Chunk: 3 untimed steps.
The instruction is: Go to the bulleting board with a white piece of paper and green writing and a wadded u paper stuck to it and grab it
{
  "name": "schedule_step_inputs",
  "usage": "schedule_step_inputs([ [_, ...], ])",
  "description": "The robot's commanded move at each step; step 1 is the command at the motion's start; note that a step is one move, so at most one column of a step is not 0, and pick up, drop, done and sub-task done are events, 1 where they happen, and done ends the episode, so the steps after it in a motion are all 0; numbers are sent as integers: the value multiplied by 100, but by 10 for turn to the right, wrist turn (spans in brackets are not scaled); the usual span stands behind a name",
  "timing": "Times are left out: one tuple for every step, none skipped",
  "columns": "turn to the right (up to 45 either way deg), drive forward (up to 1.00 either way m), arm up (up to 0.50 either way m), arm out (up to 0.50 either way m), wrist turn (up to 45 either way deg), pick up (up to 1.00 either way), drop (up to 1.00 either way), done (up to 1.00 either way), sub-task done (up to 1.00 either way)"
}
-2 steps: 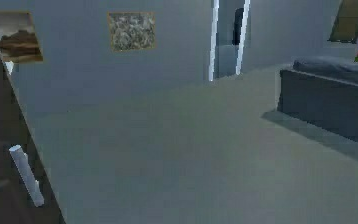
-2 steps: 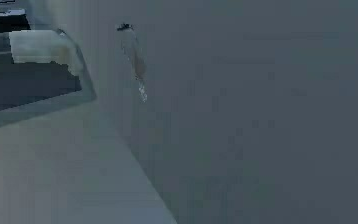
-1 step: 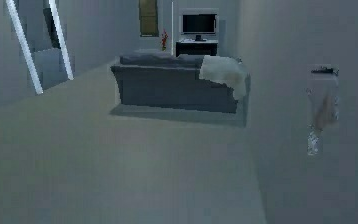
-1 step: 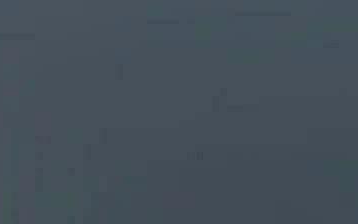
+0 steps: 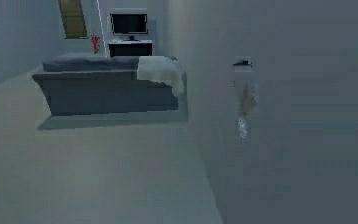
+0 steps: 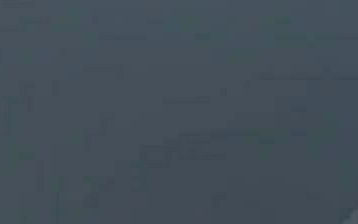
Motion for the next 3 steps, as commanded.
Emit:
schedule_step_inputs([
  [0, 60, 0, 0, 0, 0, 0, 0, 0],
  [-360, 0, 0, 0, 0, 0, 0, 0, 0],
  [0, 0, 50, 0, 0, 0, 0, 0, 0],
])
